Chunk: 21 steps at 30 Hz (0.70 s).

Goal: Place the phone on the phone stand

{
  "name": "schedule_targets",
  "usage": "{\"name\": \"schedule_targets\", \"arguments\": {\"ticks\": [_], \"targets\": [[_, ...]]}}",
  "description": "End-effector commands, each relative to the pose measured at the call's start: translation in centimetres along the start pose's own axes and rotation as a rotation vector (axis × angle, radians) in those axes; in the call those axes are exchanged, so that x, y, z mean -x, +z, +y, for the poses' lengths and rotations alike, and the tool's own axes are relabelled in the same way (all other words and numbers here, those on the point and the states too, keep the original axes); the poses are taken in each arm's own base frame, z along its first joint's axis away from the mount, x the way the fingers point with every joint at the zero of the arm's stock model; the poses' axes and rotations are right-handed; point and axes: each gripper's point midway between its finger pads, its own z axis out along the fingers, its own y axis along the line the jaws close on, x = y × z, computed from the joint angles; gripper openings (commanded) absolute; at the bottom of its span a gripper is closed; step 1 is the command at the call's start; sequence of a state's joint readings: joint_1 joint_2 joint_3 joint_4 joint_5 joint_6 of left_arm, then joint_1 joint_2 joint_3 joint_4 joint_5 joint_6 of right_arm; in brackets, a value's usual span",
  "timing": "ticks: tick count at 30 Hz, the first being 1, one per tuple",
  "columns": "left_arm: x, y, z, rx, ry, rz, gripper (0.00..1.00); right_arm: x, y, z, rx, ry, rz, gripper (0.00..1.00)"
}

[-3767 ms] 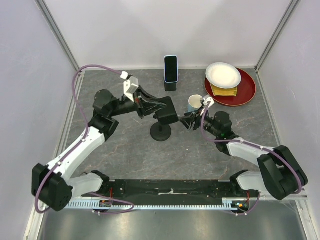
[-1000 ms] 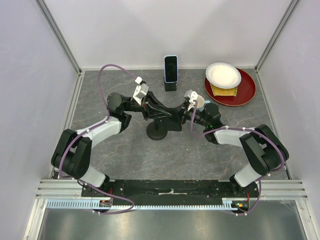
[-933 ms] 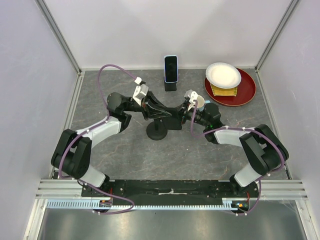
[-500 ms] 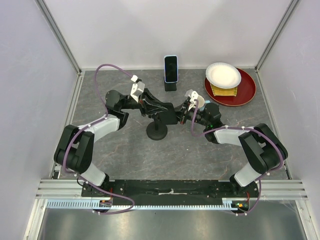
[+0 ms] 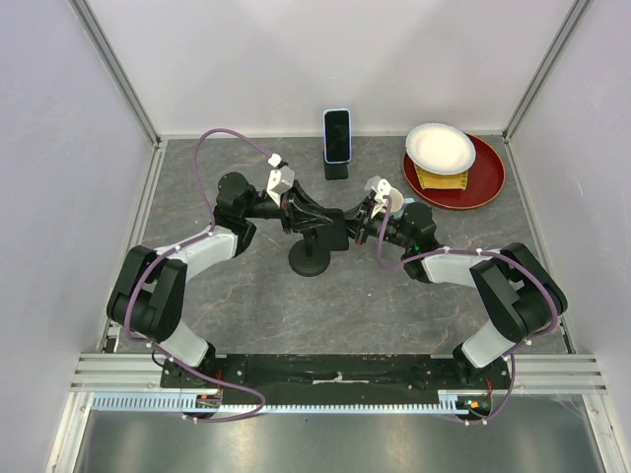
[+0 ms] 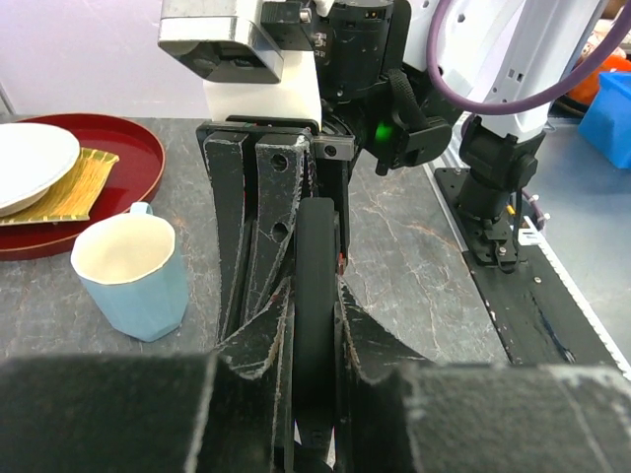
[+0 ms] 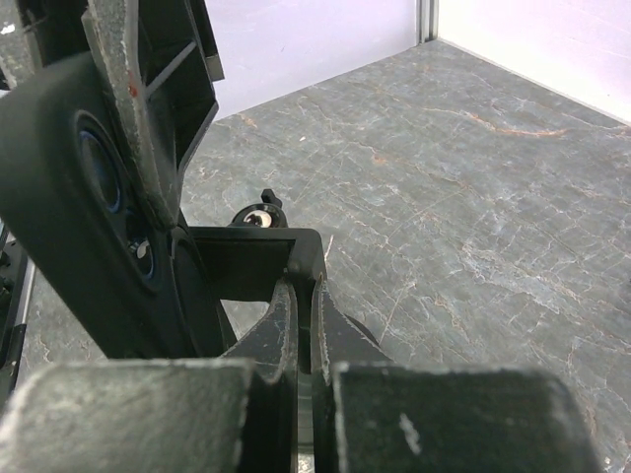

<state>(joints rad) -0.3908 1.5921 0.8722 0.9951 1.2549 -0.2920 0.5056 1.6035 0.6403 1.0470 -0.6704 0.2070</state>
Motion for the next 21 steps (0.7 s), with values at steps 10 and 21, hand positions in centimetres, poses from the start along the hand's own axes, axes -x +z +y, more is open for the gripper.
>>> {"name": "schedule_targets", "arguments": {"ticks": [10,21], "targets": [[2.1,-0.8,2.2,0.312,0.198,0.121,0.02,1.1,-1.3,-1.5,-0.237,0.018,-0.109,0.0],[0.8,-3.5,4.3,0.786,0.298,0.297,0.02,0.4,-2.6,-3.0,-0.709,-0.042,-0.113,0.0]]}}
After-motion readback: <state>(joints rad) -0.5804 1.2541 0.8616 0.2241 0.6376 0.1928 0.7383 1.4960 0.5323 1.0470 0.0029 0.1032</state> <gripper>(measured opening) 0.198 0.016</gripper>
